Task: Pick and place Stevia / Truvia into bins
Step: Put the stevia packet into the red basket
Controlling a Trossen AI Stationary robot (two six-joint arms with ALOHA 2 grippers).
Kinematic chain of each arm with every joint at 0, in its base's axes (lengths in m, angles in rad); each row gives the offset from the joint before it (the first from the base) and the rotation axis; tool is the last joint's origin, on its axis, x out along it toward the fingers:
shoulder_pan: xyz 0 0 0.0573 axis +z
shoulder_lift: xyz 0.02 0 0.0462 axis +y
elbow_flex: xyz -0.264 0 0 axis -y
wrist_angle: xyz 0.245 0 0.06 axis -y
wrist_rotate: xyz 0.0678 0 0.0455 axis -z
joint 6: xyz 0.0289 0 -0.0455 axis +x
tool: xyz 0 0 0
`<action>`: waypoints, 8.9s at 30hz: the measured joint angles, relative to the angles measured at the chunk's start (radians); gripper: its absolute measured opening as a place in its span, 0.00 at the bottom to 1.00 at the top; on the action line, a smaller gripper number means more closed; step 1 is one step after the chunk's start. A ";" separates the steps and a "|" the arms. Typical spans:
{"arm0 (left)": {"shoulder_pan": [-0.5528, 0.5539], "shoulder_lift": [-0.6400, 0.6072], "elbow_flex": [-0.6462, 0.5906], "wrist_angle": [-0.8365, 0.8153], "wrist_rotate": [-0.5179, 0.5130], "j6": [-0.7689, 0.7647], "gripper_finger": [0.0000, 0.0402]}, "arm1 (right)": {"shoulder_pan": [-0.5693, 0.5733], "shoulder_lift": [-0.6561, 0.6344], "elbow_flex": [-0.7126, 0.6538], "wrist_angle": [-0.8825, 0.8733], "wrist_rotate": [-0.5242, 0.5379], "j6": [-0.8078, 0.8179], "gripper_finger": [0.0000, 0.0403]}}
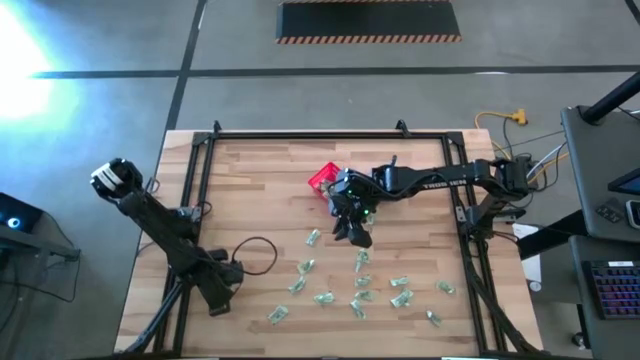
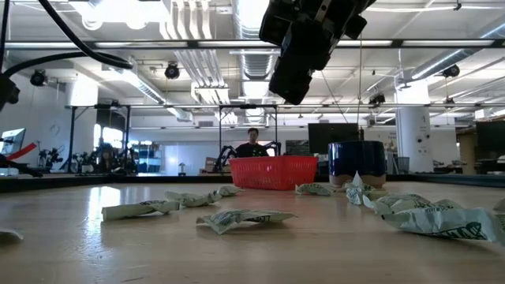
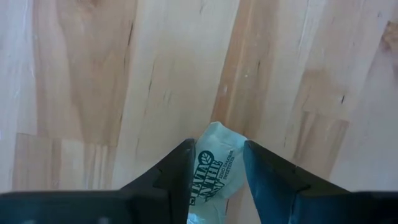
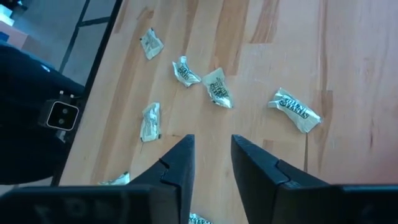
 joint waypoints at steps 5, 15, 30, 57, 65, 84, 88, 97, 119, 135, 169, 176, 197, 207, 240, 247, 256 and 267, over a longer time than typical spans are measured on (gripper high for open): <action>0.000 0.000 -0.011 -0.007 -0.005 0.000 0.19 | 0.000 0.000 0.000 0.000 0.000 0.000 0.22; 0.000 0.001 -0.013 -0.019 -0.014 -0.043 0.01 | 0.000 0.000 0.000 0.000 0.000 -0.004 0.20; -0.002 0.000 0.012 0.001 -0.023 -0.048 0.11 | 0.000 0.000 0.000 0.001 0.000 -0.005 0.20; -0.006 -0.050 0.050 -0.010 0.120 0.088 0.39 | 0.000 0.000 0.000 -0.001 0.001 -0.006 0.18; -0.006 -0.052 0.077 -0.017 0.118 0.079 0.39 | 0.000 0.000 0.000 0.000 0.001 -0.016 0.18; -0.018 -0.054 0.131 -0.263 0.215 0.051 0.39 | 0.000 0.001 0.000 0.020 0.001 -0.019 0.18; -0.022 -0.053 0.119 -0.285 0.215 0.051 0.39 | 0.002 0.001 -0.006 0.020 0.001 -0.019 0.18; -0.026 -0.053 0.075 -0.180 0.214 -0.001 0.39 | 0.005 0.001 -0.021 0.019 0.001 -0.008 0.18; -0.024 0.016 0.089 -0.151 0.115 -0.229 0.39 | 0.006 0.001 -0.046 0.029 0.002 -0.019 0.18; -0.021 -0.002 0.091 -0.038 -0.130 -0.360 0.39 | 0.007 0.001 -0.051 0.051 0.002 0.004 0.18; 0.001 -0.020 0.075 -0.056 -0.185 -0.036 0.39 | 0.006 0.001 -0.055 0.079 0.002 0.031 0.18; 0.005 -0.020 0.065 -0.024 -0.188 0.034 0.39 | 0.007 0.002 -0.055 0.079 0.002 0.034 0.18; 0.005 -0.002 0.030 -0.010 -0.193 0.029 0.20 | 0.007 0.002 -0.092 0.096 0.002 0.041 0.18; 0.024 -0.003 0.045 -0.002 -0.197 0.025 0.01 | 0.006 0.002 -0.093 0.096 0.002 0.041 0.18; 0.744 -0.137 0.111 0.621 -0.508 0.783 0.01 | 0.006 -0.178 -0.092 -0.095 0.095 0.062 0.18; 0.913 0.011 0.224 0.689 -0.339 0.892 0.01 | 0.006 -0.256 -0.143 -0.125 0.169 0.132 0.18; 1.016 0.275 0.459 0.600 -0.203 0.953 0.01 | 0.031 -0.406 -0.291 -0.116 0.243 0.296 0.18; 1.083 0.414 0.671 0.325 -0.201 1.063 0.04 | 0.135 -0.596 -0.456 -0.106 0.359 0.514 0.18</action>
